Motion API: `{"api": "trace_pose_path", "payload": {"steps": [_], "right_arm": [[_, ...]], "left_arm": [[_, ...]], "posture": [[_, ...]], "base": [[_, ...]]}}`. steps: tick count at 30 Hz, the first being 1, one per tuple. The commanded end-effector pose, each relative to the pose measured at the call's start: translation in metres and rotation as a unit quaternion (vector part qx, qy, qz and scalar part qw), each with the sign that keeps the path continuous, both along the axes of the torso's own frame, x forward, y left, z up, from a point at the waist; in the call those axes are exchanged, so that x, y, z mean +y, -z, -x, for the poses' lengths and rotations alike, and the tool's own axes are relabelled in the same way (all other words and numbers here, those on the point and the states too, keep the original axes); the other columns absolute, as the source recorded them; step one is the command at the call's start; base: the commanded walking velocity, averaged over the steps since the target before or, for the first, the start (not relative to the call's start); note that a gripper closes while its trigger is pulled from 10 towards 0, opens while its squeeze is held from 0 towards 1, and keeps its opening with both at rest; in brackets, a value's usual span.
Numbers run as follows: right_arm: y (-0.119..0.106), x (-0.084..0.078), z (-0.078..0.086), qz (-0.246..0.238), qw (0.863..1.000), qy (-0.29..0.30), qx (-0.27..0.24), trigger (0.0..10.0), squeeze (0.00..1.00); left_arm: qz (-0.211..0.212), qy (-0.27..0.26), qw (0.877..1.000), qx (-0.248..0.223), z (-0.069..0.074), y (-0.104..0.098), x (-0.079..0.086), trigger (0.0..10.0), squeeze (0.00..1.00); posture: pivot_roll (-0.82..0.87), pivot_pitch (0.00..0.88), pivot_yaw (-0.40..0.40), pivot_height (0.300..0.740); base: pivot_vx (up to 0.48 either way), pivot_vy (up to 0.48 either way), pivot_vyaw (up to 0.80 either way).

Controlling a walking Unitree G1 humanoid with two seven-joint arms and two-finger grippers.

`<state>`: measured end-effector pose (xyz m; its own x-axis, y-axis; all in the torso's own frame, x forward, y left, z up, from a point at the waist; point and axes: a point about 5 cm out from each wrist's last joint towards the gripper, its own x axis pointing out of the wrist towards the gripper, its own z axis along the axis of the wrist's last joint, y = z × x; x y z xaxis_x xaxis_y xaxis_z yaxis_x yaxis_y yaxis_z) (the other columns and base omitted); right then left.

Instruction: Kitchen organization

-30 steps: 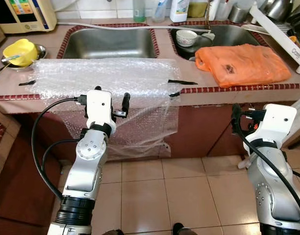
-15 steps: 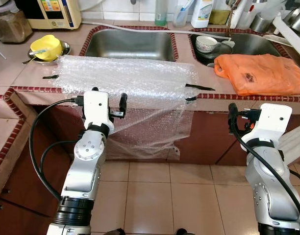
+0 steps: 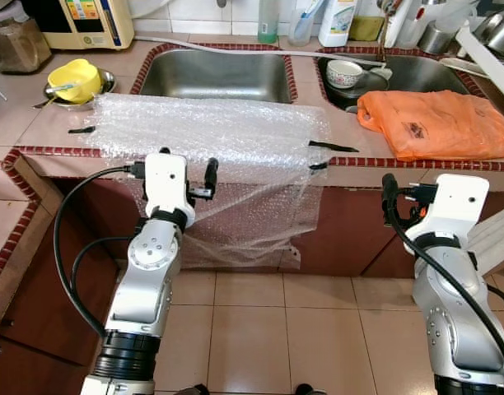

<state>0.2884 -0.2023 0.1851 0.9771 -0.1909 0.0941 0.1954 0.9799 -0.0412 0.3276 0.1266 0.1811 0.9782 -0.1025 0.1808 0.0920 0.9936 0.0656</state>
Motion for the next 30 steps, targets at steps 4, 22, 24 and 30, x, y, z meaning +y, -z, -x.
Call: {"api": "trace_pose_path", "payload": {"steps": [4, 22, 24, 30], "right_arm": [[0.0, -0.001, 0.001, 0.012, 1.0, -0.002, 0.003, 10.0, 0.27], [-0.005, 0.006, 0.002, 0.0, 0.999, -0.029, -0.017, 10.0, 0.0], [-0.005, 0.007, 0.002, -0.001, 0.999, -0.034, -0.019, 10.0, 0.0], [-0.006, 0.009, 0.002, 0.011, 0.999, -0.039, -0.016, 10.0, 0.0]], "left_arm": [[-0.003, 0.001, 1.0, 0.007, 0.0, 0.002, 0.0, 10.0, 0.0], [-0.004, 0.003, 1.0, 0.009, 0.0, 0.003, -0.001, 10.0, 0.0], [-0.004, 0.003, 1.0, 0.009, 0.0, 0.003, -0.001, 10.0, 0.0], [-0.004, 0.003, 1.0, 0.009, 0.0, 0.003, -0.001, 10.0, 0.0]], "posture": [[-0.05, 0.168, 0.007, 0.74], [-0.05, 0.168, 0.007, 0.74], [-0.05, 0.168, 0.007, 0.74], [-0.05, 0.167, 0.008, 0.74]], "base": [[0.0, 0.0, 0.0], [0.0, 0.0, 0.0], [0.0, 0.0, 0.0], [0.0, 0.0, 0.0]]}}
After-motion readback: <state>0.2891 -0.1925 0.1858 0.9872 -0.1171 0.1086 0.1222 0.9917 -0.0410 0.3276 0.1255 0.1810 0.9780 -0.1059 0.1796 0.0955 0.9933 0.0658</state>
